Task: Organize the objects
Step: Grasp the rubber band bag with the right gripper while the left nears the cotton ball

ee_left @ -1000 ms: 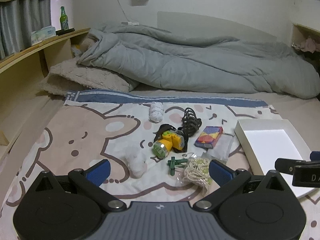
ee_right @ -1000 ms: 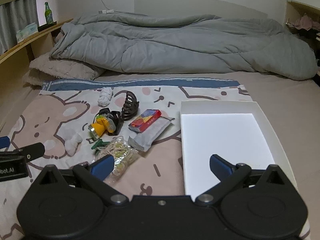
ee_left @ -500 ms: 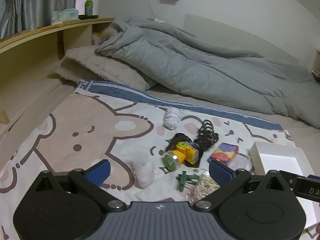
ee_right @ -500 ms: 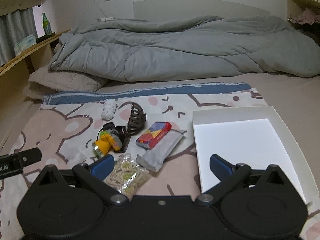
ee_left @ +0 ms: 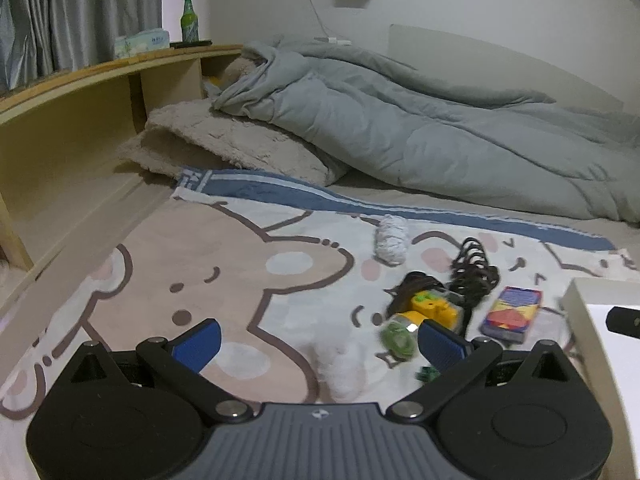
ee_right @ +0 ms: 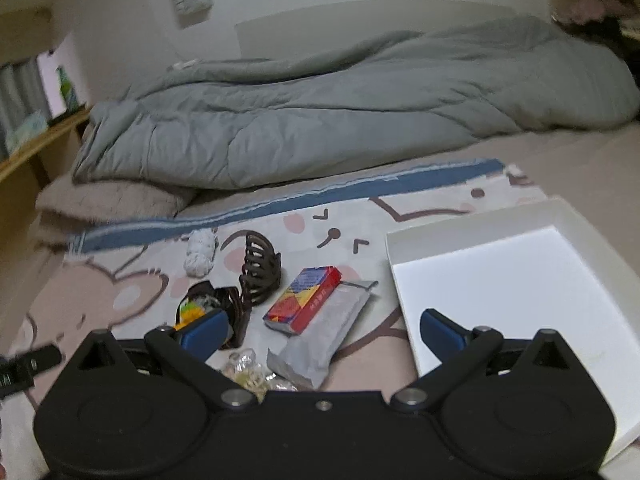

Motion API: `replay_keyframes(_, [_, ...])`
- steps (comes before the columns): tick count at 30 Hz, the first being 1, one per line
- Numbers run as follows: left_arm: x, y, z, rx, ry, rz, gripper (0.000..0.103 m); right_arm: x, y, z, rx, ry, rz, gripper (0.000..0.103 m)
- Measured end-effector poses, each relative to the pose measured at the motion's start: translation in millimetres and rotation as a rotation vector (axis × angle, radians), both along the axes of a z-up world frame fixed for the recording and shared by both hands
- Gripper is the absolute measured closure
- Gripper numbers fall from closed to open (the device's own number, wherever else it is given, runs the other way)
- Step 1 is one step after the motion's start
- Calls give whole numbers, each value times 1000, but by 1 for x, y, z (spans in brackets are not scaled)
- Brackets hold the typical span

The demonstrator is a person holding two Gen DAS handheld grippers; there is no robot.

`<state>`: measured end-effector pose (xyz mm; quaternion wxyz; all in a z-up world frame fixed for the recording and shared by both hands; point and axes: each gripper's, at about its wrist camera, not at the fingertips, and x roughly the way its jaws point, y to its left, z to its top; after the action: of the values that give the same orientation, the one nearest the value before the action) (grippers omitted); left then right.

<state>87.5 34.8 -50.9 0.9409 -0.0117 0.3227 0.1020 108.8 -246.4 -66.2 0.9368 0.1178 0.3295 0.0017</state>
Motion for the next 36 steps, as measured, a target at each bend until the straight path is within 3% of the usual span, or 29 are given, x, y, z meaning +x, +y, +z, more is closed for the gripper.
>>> replay_keyframes(5, [6,3,-13,59,-19,-17,0,17,3,-21,48,80,-36,0])
replay_keyframes(11, [16,9,-28,93,54,10,0,31,21,-48,-22,162,-15,0])
replay_keyframes(18, [21,15,-41,51,79,-30,0,42,31,-63,-62,327,0,24])
replay_keyframes(24, [26,7,-48,44,91,-60,2,51,32,-79,12,389,-23,25])
replay_keyframes(28, [30,7,-52,5,107,-71,12,55,36,-87,59,402,-10,26])
replay_keyframes(34, [37,18,-62,-51,154,-40,22,59,40,-92,183,440,49,39])
replay_keyframes(36, [40,24,-67,-83,173,-22,26,57,42,-93,217,438,86,57])
